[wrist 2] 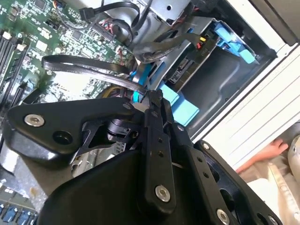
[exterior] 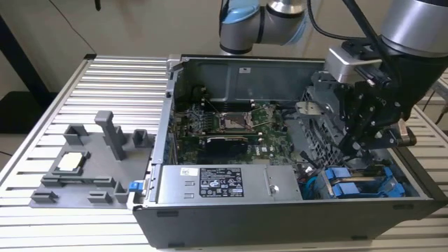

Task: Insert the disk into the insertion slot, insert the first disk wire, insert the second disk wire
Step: 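Insert the first disk wire, then insert the second disk wire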

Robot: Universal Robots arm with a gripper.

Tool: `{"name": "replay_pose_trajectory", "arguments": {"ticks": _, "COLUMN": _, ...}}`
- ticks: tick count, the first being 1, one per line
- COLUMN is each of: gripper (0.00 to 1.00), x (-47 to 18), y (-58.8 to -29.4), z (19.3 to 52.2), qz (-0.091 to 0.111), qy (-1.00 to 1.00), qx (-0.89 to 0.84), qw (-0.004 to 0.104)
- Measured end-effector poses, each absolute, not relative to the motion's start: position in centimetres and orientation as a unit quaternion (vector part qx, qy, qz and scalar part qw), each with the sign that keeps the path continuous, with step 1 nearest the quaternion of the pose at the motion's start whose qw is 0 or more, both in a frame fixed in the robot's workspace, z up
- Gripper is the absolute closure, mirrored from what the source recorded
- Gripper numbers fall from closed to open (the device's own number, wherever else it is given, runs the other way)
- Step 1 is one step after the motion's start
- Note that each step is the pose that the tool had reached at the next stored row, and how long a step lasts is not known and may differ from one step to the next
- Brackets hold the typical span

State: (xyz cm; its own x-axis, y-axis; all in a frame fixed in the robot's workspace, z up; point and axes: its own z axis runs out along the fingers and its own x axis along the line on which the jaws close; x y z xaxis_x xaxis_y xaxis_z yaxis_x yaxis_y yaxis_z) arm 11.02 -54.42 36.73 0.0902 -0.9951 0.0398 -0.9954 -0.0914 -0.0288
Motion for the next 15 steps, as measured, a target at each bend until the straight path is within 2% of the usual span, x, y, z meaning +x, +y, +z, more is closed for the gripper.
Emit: {"name": "replay_pose_trajectory", "arguments": {"ticks": 15, "gripper": 0.84, "x": 13.4, "y": -57.3, "z": 36.7, "qz": 0.006, "qy": -0.674, "qx": 0.739, "qw": 0.017}}
